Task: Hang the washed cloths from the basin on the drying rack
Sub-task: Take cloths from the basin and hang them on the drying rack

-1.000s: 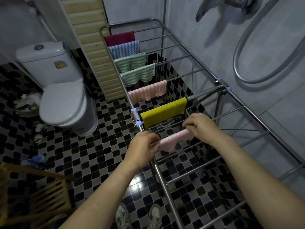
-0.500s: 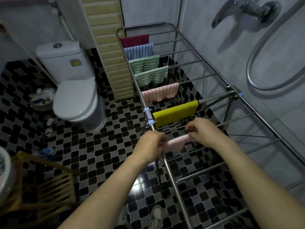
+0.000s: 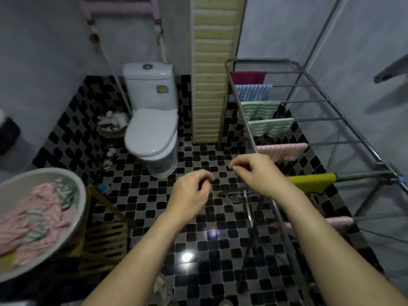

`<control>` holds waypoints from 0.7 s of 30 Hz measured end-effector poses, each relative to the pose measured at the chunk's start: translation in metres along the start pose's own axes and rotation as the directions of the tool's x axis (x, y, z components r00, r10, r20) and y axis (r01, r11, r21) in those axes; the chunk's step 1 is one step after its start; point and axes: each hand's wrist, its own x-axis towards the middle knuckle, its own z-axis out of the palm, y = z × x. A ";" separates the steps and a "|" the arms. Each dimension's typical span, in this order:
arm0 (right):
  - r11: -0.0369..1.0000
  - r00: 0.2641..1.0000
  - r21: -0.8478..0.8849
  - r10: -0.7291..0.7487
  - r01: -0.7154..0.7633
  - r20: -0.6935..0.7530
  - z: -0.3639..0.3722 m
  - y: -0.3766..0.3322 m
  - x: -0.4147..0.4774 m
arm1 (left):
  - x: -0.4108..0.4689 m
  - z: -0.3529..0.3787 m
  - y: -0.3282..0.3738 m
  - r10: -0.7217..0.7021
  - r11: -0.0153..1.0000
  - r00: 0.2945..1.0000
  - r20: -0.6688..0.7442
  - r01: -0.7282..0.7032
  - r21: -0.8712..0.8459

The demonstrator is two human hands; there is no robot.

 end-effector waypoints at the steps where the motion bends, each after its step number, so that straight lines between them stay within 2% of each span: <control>1: 1.000 1.000 0.013 -0.025 0.025 0.019 0.011 -0.019 0.015 | 0.001 -0.020 -0.013 -0.022 1.000 0.999 -0.042 0.021 -0.011; 4: 0.995 0.996 0.063 -0.080 0.078 0.036 0.040 -0.073 0.051 | 0.004 -0.070 -0.049 -0.091 0.996 0.981 -0.173 0.089 -0.015; 8: 0.978 0.978 0.084 -0.198 0.192 0.069 0.086 -0.144 0.092 | 0.002 -0.130 -0.095 -0.161 0.985 0.923 -0.349 0.170 -0.004; 12: 0.958 0.945 0.104 -0.282 0.268 0.168 0.147 -0.214 0.126 | -0.016 -0.189 -0.149 -0.278 0.949 0.833 -0.479 0.316 0.000; 16: 0.935 0.883 0.117 -0.355 0.335 0.308 0.209 -0.265 0.149 | -0.044 -0.232 -0.204 -0.474 0.852 0.693 -0.543 0.516 -0.085; 21: 0.912 0.771 0.059 -0.376 0.405 0.514 0.288 -0.304 0.164 | -0.084 -0.256 -0.270 -0.723 0.656 0.498 -0.478 0.712 -0.251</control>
